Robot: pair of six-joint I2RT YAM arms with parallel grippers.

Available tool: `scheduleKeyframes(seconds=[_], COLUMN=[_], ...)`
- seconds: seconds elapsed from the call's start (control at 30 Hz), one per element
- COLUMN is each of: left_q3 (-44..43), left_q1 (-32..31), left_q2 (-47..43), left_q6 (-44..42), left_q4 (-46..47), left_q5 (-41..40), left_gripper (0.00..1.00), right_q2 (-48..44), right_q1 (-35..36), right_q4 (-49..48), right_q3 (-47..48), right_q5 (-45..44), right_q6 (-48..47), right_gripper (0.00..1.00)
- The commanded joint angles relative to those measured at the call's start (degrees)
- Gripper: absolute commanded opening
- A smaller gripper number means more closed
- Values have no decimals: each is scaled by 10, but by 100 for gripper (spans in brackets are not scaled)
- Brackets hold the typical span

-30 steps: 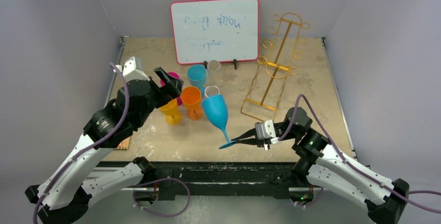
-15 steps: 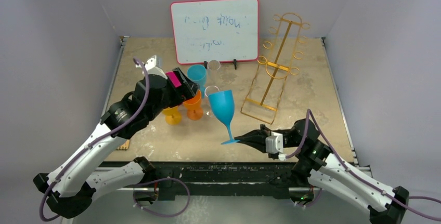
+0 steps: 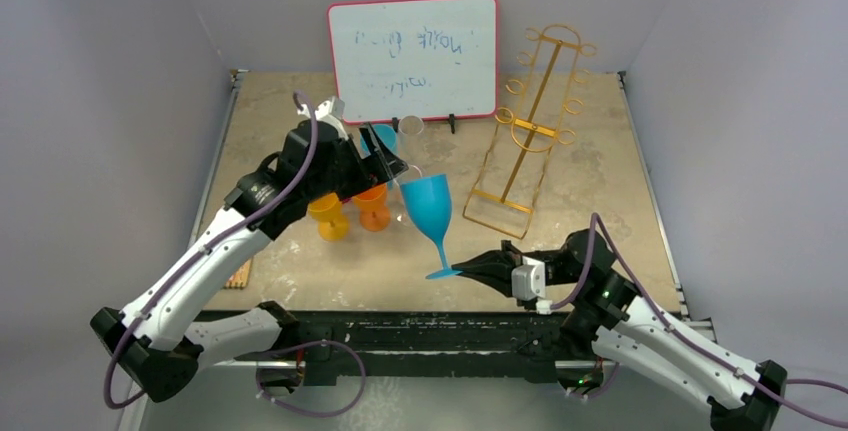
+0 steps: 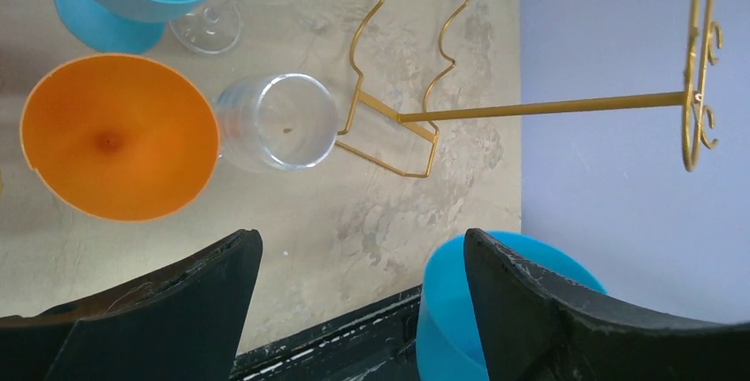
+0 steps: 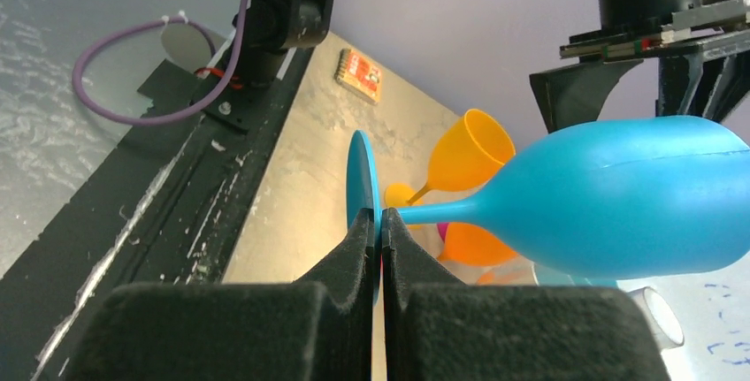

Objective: Take the wine glass off the wine glass rack
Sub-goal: Place the wine glass at the center of the board.

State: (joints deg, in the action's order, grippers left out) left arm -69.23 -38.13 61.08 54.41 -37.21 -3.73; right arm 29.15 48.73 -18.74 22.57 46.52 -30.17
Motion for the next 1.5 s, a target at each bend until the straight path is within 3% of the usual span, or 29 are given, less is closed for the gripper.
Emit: scheduleKeyframes(seconds=[0.0, 0.2, 0.53, 0.83, 1.1, 1.33, 1.47], left_q3=[20, 26, -53, -51, -34, -25, -21], left_q1=[77, 94, 109, 146, 144, 140, 140], left_q2=[8, 18, 81, 82, 73, 61, 54], left_q6=[-17, -17, -148, -119, -172, -158, -159], left_q4=[64, 132, -8, 51, 21, 56, 53], left_q5=[173, 316, 348, 438, 468, 523, 523], left_gripper=[82, 77, 78, 76, 69, 49, 26], right_q2=[-4, 20, 55, 40, 46, 82, 96], right_q1=[2, 2, 2, 2, 2, 2, 2], right_q4=[43, 95, 93, 125, 69, 108, 123], right_q3=[16, 43, 73, 81, 94, 125, 129], right_q5=[-9, -18, -10, -20, 8, -35, -51], right_q6=[-53, -103, -148, -162, -159, -209, -222], right_gripper=[0, 0, 0, 0, 0, 0, 0])
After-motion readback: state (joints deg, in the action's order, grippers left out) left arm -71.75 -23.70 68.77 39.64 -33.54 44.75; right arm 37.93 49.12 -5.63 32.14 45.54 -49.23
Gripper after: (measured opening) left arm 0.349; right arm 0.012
